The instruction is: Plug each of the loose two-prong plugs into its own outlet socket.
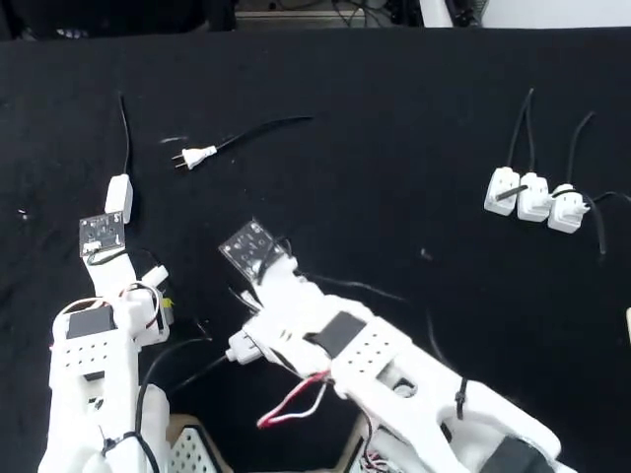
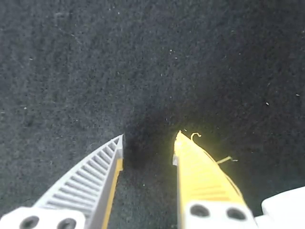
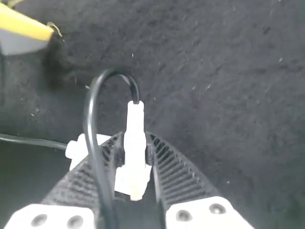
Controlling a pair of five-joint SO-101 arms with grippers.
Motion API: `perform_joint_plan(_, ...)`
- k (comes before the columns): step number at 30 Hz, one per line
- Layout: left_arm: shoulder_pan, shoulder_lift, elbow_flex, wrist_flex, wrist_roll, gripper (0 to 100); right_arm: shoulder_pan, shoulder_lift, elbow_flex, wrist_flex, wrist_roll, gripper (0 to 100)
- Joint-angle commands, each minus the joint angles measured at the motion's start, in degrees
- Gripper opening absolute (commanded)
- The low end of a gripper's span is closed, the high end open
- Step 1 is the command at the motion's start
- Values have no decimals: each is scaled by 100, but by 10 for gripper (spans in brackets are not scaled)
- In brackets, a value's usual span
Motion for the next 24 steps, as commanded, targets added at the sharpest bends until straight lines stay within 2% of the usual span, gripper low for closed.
perform_joint_plan(1,-31,-97,-277,-44,53,181,70,-418,532,-897,-53,10)
perform_joint_plan(4,-31,-97,-251,-141,53,181,70,-840,980,-1301,-53,10)
perform_joint_plan(11,-13,-97,-251,-158,53,181,141,-1490,1086,-985,-53,10)
perform_joint_plan(15,-22,-97,-251,-158,53,181,440,-2026,1042,-914,-53,10)
perform_joint_plan(20,4,-97,-251,-158,53,181,1363,-2369,1042,-1424,-105,11)
perform_joint_plan(24,4,-97,-268,-167,53,181,1257,-1912,989,-1820,-70,13)
